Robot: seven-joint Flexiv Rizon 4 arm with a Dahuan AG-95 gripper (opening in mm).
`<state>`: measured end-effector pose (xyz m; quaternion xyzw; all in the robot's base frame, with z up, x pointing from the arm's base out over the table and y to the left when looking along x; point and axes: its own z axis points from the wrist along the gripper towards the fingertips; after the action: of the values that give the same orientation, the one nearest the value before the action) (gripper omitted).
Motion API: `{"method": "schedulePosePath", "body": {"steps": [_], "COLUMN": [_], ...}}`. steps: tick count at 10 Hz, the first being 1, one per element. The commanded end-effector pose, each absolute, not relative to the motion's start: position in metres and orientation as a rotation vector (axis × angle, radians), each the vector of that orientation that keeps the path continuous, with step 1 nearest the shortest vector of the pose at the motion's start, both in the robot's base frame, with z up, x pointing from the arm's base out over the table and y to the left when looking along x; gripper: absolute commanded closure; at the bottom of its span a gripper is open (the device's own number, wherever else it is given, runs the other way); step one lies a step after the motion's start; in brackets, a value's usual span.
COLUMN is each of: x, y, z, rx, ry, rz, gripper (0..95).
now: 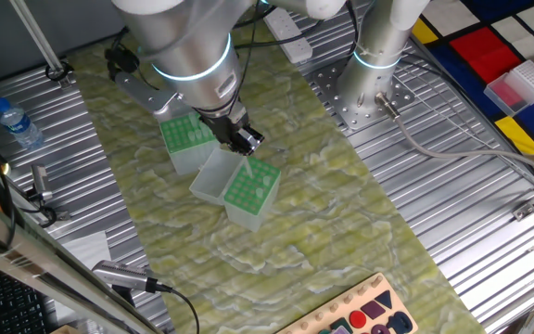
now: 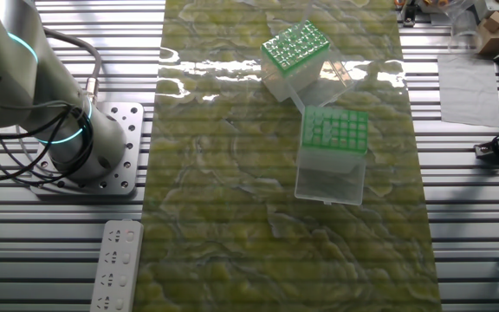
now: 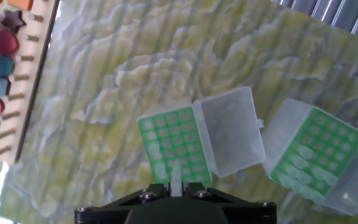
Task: Transfer all large pipette tips from one holder to another
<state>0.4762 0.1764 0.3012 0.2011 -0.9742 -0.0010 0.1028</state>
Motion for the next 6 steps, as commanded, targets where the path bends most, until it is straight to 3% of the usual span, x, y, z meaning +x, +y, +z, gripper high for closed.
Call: {"method": "schedulePosePath", "body": {"steps": [1, 6], "x": [0.477, 0.486], "y": [0.171, 0.116], "z": [0.309, 0.315], "rx": [0.815, 1.161], "ry": [-2.778, -2.604], "rz": [0.106, 0.199], "gripper": [95.0, 95.0]}}
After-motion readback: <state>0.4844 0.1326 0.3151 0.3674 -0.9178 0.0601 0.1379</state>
